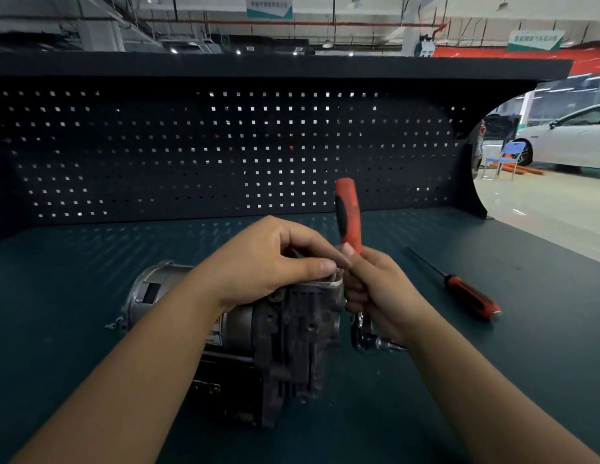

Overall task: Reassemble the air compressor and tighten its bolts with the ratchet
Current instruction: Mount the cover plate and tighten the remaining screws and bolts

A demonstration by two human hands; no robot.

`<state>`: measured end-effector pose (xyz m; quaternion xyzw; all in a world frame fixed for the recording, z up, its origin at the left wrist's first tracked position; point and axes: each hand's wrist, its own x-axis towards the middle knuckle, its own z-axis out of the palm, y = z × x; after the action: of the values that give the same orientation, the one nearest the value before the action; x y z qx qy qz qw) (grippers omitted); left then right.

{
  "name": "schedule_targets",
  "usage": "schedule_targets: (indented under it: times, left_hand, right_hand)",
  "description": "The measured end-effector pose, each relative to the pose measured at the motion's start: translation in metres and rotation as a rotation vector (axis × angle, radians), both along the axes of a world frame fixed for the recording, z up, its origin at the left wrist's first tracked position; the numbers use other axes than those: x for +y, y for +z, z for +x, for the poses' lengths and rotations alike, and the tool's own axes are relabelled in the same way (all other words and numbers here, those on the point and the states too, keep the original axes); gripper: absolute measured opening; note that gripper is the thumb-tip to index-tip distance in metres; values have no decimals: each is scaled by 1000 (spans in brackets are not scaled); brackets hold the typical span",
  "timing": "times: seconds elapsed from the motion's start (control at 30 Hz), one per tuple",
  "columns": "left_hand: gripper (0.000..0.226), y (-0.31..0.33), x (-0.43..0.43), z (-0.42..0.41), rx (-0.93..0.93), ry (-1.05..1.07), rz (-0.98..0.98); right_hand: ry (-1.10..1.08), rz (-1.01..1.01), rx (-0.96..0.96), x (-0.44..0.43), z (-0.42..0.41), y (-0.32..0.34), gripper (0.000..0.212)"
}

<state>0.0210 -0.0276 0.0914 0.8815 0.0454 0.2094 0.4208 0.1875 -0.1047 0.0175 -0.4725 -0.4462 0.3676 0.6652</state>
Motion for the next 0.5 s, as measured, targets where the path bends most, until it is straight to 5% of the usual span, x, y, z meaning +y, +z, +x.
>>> schedule_targets:
  times: [0.23,0.4,0.5]
  left_hand:
    - [15,-7,-1,3,-60,53,-2]
    - [13,-11,2,2,-97,75,40]
    - [15,-11,2,0,-93,57,10]
  right_hand:
    - [126,107,-141,-12,-3,0,34]
    - [66,204,-214,-18,-14,-7,98]
    - [107,243,-238,-22,-21,-2,80]
